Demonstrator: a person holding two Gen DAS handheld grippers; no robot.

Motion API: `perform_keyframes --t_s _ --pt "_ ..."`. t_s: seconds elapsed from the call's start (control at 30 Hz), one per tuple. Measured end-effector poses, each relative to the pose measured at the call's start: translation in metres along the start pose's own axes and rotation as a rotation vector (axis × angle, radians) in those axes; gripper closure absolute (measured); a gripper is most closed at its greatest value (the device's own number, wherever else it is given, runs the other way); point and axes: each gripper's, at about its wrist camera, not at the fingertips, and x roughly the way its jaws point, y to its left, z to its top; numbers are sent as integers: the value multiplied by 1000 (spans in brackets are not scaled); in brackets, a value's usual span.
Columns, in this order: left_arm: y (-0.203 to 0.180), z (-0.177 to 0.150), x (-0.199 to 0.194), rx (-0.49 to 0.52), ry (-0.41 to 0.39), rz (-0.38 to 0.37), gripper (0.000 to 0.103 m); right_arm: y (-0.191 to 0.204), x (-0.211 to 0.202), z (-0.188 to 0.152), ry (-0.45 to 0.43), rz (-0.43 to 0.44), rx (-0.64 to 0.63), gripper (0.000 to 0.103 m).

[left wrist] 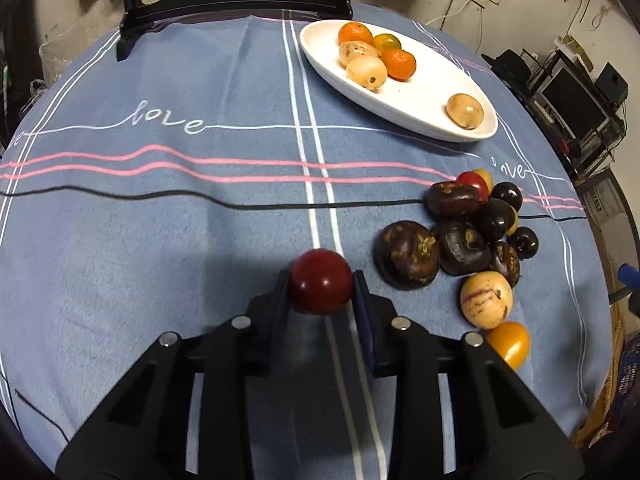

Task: Organize fruits
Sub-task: 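Grasp the yellow-orange round fruit with the right tool while the left tool holds the tomato, then carry the tomato and yellow-orange fruit to the plate and open both tools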

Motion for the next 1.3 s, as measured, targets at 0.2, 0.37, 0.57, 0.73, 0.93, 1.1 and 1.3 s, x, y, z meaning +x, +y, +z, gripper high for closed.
perform_keyframes --t_s 0.2,0.37,0.57,0.73,0.93,1.1,1.3 --pt "3 -13 -28 -24 -38 7 72 34 33 -3 120 92 -140 38" --pt "6 -29 -47 -39 -40 27 72 67 64 -11 165 125 -270 38" --pt "13 -53 -68 -65 -22 52 72 73 90 -9 162 142 -238 38" --pt "19 -65 -81 -90 -23 68 72 83 104 -14 178 145 -276 42" --pt "15 -70 -90 -74 -32 85 72 79 115 -17 182 128 -276 59" --pt "9 -68 -93 -56 -43 95 72 78 104 -21 178 154 -280 59" --pt "-11 -55 -84 -13 -45 78 72 62 76 -23 117 104 -288 59"
